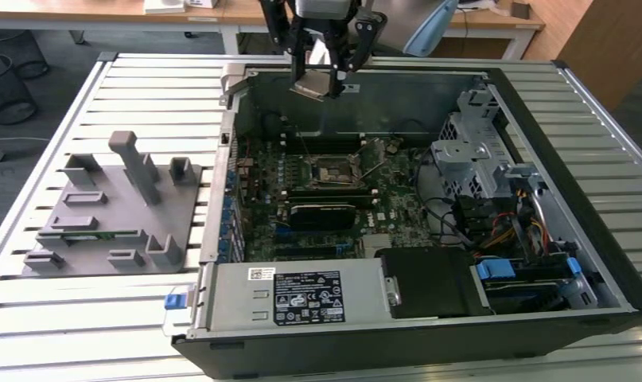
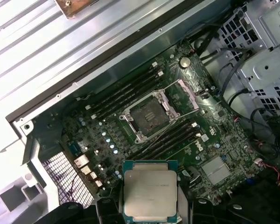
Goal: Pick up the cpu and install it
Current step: 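Place the cpu into insertion slot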
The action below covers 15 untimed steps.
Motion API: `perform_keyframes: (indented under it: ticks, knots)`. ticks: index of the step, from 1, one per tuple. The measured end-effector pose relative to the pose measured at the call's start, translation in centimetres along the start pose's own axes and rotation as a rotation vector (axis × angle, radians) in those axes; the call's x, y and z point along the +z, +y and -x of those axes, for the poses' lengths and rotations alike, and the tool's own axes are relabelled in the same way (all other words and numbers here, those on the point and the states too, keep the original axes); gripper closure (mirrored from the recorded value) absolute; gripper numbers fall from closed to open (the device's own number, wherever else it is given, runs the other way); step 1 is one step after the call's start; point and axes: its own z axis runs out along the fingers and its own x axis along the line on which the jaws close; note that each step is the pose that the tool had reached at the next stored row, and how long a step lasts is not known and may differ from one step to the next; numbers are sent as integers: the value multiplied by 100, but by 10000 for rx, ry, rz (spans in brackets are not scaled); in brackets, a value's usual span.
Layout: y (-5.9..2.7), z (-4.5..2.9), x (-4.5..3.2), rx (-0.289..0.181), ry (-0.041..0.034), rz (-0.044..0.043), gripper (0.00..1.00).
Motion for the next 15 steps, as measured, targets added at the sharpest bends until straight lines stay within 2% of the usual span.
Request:
perform_keyframes:
  ticks: [15]
  knots:
    - [8,-6,4,1603,27,-35,46]
